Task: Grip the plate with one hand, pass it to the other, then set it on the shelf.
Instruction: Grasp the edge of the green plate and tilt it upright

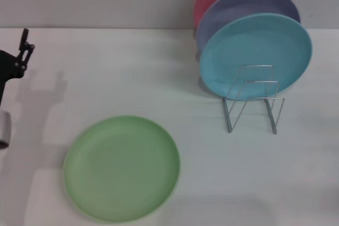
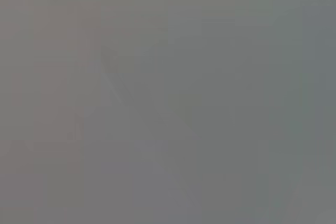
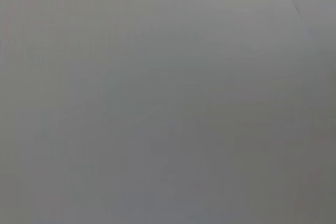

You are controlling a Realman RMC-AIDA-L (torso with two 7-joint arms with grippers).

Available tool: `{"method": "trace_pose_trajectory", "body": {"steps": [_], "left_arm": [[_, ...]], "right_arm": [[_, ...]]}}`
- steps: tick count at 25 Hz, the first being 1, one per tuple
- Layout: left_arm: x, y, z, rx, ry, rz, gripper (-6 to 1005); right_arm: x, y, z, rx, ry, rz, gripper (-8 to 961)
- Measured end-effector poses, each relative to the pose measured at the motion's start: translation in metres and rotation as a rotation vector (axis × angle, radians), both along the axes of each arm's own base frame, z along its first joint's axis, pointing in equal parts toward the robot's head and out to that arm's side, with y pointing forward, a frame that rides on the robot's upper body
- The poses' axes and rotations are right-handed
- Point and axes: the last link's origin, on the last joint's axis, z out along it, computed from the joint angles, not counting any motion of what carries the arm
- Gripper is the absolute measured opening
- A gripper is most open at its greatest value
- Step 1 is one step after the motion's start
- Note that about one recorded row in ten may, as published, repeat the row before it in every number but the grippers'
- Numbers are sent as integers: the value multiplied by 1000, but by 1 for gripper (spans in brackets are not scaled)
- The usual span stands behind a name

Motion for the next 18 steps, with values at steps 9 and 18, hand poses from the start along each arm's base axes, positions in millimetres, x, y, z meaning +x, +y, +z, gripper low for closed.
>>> {"method": "trace_pose_trajectory", "body": {"steps": [9,18], "left_arm": [[7,28,8,-131,-228,293,815],[52,45,29,-536,-407,336,815]], "right_arm": [[0,1,0,0,0,1,565],[-3,3,-1,-4,-4,16,564]]}}
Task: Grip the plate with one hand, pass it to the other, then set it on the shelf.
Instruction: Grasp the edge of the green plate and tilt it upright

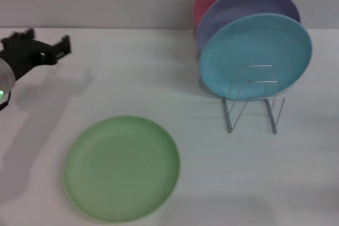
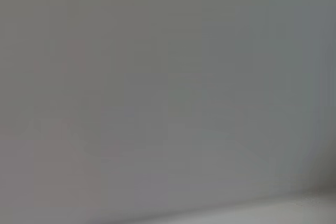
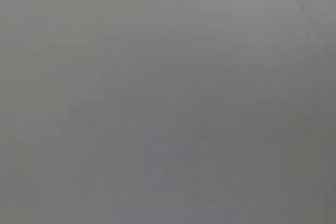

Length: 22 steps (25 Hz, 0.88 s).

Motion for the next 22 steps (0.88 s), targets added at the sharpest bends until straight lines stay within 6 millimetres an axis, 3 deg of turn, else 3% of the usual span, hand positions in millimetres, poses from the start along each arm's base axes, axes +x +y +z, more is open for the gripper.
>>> {"method": "trace_pose_trajectory", "body": {"steps": [1,4,6,11,22], "left_arm": [[7,0,8,-135,-71,32,815],[10,-1,19,-224,-126,90,814],[9,-9,24,-367,-136,228,814],[14,-26,22,-514,-90,392,814],[21,-46,16,-654,-112,537,814]], "right_arm": [[0,1,0,-1,0,3,564],[-1,1,0,0,-1,3,564],[-1,2,1,4,-1,4,564],[-2,7,4,6,-11,8,564],[-6,18,11,6,-42,23,565]]}}
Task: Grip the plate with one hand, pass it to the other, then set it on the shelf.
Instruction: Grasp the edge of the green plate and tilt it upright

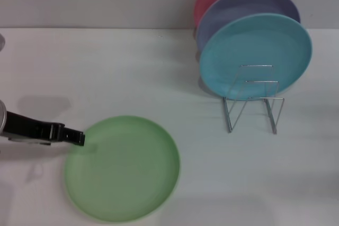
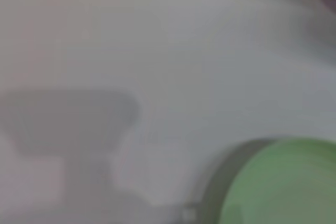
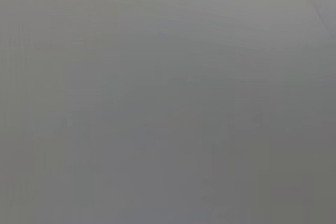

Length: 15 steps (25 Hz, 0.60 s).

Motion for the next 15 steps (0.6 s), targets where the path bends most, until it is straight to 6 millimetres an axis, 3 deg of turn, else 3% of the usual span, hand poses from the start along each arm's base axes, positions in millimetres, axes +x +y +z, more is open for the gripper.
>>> {"method": "trace_pose_trajectory", "body": {"steps": [15], "left_arm": [[-10,-5,-20,-97,77,123,812]], "right_arm": [[-2,7,6,1,-25,8,564]]}}
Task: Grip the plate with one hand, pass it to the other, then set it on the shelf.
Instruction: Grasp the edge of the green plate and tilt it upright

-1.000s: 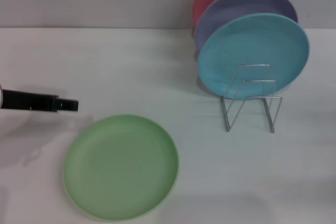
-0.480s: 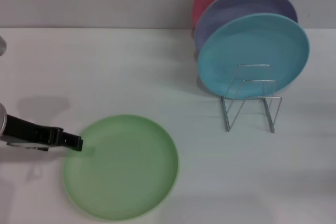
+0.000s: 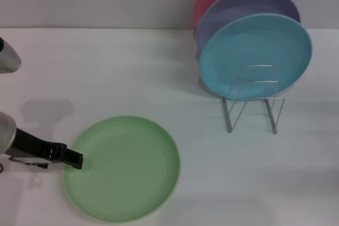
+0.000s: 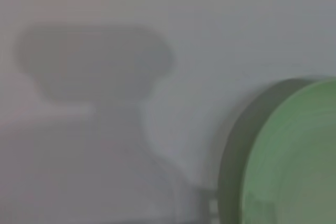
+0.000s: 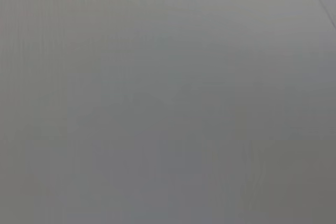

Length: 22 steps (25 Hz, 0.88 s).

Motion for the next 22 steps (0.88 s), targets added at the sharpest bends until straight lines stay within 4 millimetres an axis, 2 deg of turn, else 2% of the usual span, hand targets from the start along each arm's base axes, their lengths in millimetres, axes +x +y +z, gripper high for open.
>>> {"method": "trace_pose_trajectory", "body": {"steps": [17,22], "left_arm": [[2,3,-12,-30,12,-10,807],[2,5,-18,-50,18,-16,654]], "right_arm": [[2,-1,1,-1,-9,-9,565],[2,-2,0,-2,-7,-9,564]]}}
